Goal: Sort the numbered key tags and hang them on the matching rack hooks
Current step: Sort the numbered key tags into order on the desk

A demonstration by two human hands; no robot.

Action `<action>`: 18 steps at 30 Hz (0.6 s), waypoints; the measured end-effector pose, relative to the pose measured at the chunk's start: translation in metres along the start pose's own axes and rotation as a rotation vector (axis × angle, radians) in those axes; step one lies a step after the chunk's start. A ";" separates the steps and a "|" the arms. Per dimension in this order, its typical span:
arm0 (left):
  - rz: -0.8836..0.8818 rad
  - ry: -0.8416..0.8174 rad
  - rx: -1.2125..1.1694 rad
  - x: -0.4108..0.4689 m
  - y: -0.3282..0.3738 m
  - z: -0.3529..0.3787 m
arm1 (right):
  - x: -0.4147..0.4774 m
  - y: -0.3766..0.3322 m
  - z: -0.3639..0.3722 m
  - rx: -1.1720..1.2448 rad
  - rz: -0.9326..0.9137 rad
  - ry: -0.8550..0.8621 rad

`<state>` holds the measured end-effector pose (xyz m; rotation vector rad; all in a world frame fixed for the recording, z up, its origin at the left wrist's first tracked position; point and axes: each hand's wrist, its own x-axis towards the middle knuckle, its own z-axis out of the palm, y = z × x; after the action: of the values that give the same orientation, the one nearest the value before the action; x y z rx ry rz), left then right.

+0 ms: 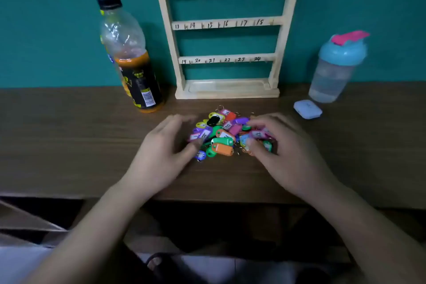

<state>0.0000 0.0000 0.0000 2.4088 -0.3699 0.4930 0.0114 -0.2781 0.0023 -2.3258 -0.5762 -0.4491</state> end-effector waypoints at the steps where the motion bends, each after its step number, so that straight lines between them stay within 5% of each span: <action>1: -0.017 0.004 -0.014 -0.002 -0.002 0.000 | -0.002 0.001 0.003 0.004 -0.013 0.061; 9: -0.073 -0.024 0.066 0.032 -0.012 0.011 | -0.007 0.013 0.012 -0.068 0.003 0.234; 18: -0.001 -0.324 0.196 0.053 0.017 0.061 | 0.002 0.015 0.019 -0.160 0.209 -0.001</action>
<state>0.0560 -0.0588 -0.0118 2.6851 -0.4783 0.1402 0.0239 -0.2742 -0.0179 -2.5058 -0.3020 -0.4078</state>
